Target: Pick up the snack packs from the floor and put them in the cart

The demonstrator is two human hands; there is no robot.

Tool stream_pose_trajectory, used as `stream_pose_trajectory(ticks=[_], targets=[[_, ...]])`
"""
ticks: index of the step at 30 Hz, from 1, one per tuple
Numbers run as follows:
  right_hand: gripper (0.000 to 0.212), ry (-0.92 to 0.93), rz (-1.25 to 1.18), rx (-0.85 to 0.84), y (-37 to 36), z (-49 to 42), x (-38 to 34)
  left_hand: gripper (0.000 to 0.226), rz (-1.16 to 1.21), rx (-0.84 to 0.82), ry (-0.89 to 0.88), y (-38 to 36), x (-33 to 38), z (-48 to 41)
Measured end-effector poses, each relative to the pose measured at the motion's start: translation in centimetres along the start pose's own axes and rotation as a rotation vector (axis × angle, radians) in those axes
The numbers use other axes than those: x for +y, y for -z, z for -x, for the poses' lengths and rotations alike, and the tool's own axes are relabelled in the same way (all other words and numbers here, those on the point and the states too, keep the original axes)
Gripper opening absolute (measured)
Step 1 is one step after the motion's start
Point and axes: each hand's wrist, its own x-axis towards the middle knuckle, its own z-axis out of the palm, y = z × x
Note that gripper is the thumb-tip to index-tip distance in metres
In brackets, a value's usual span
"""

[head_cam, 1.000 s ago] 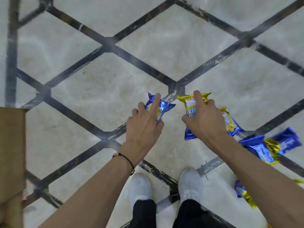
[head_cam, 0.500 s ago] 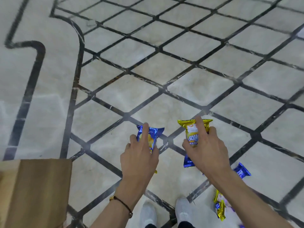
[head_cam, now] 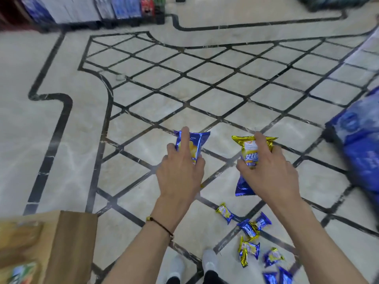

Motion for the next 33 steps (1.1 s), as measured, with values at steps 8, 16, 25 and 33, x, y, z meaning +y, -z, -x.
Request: stream_pose_trajectory(ticks=[8,16,25,33], targets=[[0.066,-0.111,-0.009,0.111,9.5,5.8,-1.0,0.074,0.076,0.028,-0.185,9.1,4.9,2.1],[0.072,-0.368,0.021,0.309,16.1,14.0,0.6,0.073,0.055,-0.087,-0.530,13.1,9.1,6.5],[0.068,-0.805,0.068,0.489,22.0,30.2,8.8,0.078,0.147,-0.220,-0.978,14.1,18.8,19.1],[0.068,-1.172,0.066,0.619,24.3,52.1,16.5,0.081,0.288,-0.354,-1.363,14.2,25.4,40.1]])
